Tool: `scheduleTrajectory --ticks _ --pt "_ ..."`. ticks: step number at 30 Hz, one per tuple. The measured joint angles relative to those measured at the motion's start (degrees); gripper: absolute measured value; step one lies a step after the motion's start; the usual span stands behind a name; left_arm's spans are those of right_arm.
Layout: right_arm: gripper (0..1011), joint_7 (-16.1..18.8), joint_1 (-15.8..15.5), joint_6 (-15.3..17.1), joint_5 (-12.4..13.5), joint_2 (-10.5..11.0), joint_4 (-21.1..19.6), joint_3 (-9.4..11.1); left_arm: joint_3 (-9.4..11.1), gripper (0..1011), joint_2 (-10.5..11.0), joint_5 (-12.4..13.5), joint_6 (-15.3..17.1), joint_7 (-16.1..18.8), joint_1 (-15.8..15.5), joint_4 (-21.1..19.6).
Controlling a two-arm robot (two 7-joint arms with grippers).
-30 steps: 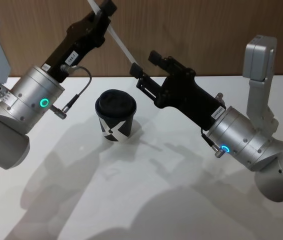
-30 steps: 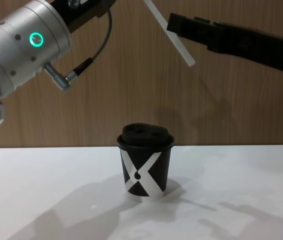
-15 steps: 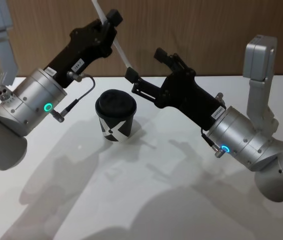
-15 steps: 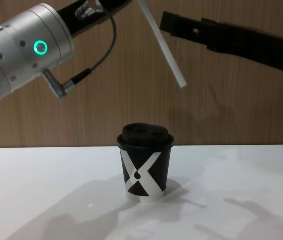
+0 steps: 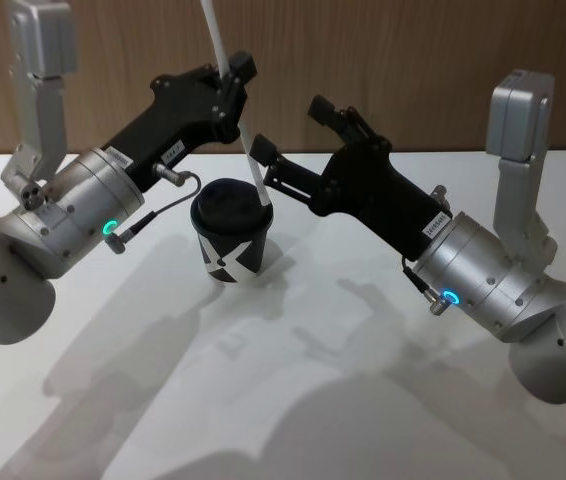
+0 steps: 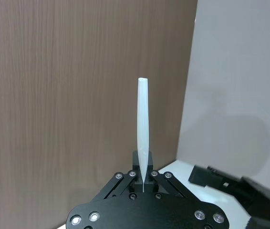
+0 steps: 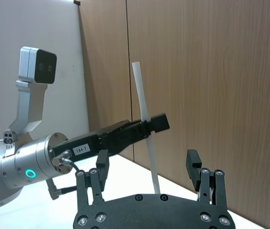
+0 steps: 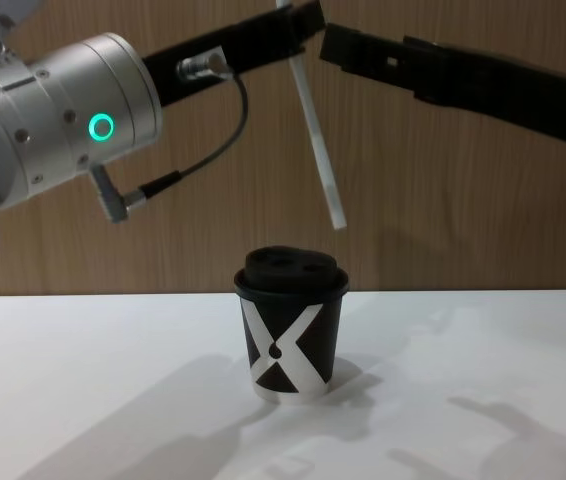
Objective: Pick up the straw with one hand, pass it to the other hand, and insert it into the cup.
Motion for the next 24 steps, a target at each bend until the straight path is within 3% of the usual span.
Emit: scheduleTrajectory --ticks 9,24 --pt "1001 0.0 0.0 0.0 0.0 0.0 0.0 0.0 1.3 5 0.5 5.4 0.3 2.9 -0.3 0.0" --pt "1001 0.0 0.0 0.0 0.0 0.0 0.0 0.0 1.4 5 0.1 8.2 -0.2 4.1 -0.2 0.0"
